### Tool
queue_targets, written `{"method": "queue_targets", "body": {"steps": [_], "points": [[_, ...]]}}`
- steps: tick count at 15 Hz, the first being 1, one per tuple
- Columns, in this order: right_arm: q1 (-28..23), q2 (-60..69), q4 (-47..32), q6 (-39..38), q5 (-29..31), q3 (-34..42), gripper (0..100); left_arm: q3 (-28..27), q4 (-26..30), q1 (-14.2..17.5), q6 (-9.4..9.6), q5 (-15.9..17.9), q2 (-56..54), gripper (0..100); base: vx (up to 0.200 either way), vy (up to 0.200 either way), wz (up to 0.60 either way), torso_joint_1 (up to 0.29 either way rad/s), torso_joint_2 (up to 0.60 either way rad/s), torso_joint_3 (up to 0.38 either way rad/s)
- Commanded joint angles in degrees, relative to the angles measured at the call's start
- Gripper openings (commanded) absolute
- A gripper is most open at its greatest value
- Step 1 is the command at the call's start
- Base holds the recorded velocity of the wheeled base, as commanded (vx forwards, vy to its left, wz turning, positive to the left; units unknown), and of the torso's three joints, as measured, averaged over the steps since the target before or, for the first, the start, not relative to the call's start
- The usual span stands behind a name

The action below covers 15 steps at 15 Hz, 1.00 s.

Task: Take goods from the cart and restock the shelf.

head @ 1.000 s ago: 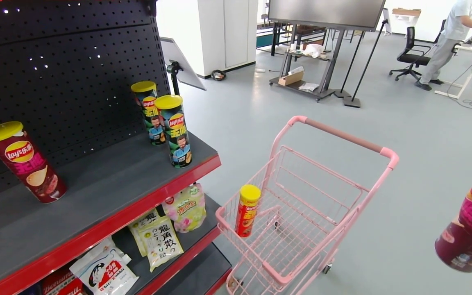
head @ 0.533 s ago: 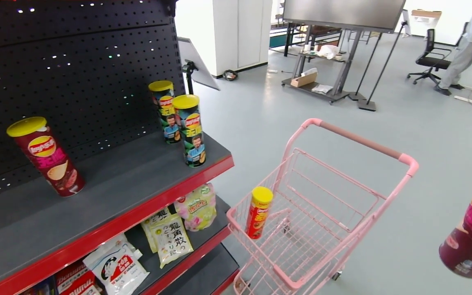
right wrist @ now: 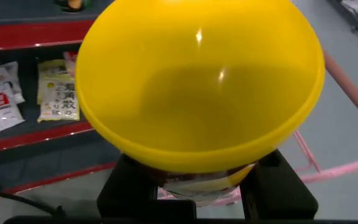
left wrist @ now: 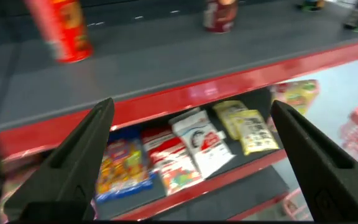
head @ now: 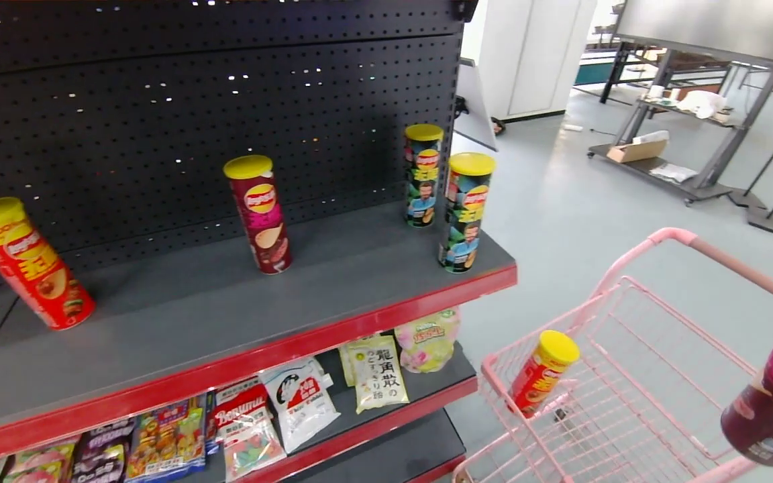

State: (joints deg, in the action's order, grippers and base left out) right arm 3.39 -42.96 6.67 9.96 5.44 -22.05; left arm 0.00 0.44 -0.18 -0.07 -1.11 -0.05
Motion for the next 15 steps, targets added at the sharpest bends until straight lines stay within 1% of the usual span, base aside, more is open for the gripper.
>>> {"method": "queue_targets", "body": {"steps": [1,3,5,8,13,15], "points": [[0.13,2.62,-0.08,0.41,-0.08,1.13,0,0.00,0.00,0.01,-0.01,-0.03,0.05,100,0.000,0.000,0.60,0.002,0.01,0.007],[0.13,3.67,-0.08,0.41,-0.08,1.49,0,0.00,0.00,0.01,-0.01,-0.03,0.05,100,0.000,0.000,0.60,0.007,0.00,0.005],[0.13,5.87,-0.16,0.50,-0.08,2.19,0,0.00,0.00,0.01,-0.01,-0.03,0.05,100,0.000,0.000,0.00,0.000,0.00,0.000],[0.48,12.46,-0.08,0.41,-0.60,4.56,0,0.00,0.00,0.01,-0.01,-0.03,0.05,100,0.000,0.000,0.00,0.000,0.00,0.000],[0.48,21.78,-0.87,0.32,-6.40,10.36,0,0.00,0.00,0.01,-0.01,-0.03,0.05,100,0.200,0.000,0.00,-0.001,0.00,0.002],[0.30,23.36,-0.87,0.32,-6.23,10.98,0,0.00,0.00,0.01,-0.01,-0.03,0.05,100,0.000,0.000,0.00,0.000,0.00,0.000]]}}
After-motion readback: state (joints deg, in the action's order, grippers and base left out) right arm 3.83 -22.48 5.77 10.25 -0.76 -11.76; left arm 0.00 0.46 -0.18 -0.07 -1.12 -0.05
